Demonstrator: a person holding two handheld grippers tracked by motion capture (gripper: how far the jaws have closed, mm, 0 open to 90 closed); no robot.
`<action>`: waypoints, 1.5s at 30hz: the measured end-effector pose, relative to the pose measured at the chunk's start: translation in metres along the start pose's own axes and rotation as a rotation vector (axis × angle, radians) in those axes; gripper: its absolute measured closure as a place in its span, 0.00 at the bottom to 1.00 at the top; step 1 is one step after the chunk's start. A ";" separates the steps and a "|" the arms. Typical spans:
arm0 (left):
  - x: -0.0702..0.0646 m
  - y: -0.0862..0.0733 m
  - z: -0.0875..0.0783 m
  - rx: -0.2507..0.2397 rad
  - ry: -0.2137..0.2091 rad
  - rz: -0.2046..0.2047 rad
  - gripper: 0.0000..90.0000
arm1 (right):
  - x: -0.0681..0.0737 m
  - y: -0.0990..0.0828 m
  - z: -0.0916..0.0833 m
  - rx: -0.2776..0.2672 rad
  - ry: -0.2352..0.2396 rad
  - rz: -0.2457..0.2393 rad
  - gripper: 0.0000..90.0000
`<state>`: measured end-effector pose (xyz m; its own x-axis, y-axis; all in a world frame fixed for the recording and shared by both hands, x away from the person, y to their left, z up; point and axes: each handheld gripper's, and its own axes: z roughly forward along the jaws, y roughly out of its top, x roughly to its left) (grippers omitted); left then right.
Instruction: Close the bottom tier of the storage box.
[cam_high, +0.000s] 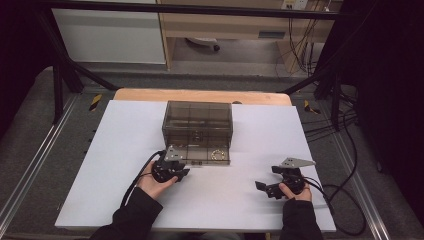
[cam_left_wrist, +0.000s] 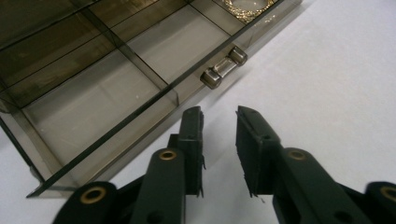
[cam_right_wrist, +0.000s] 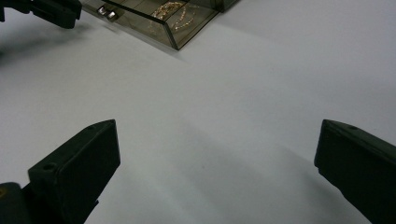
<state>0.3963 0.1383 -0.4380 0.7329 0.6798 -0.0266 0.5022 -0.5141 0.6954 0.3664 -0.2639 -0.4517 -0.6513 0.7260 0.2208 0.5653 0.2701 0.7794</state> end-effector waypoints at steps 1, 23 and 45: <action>0.000 0.000 0.001 -0.003 0.001 -0.004 0.82 | 0.000 0.000 0.000 0.000 0.000 0.000 0.01; 0.001 0.007 0.017 -0.007 0.044 -0.024 1.00 | 0.000 0.000 0.000 -0.001 0.000 -0.001 0.01; 0.006 0.009 0.021 -0.024 0.065 -0.032 1.00 | 0.000 0.000 0.001 0.000 -0.001 -0.005 0.01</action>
<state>0.4147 0.1270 -0.4470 0.6848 0.7287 -0.0034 0.5136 -0.4793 0.7117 0.3665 -0.2633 -0.4525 -0.6536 0.7250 0.2170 0.5622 0.2732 0.7806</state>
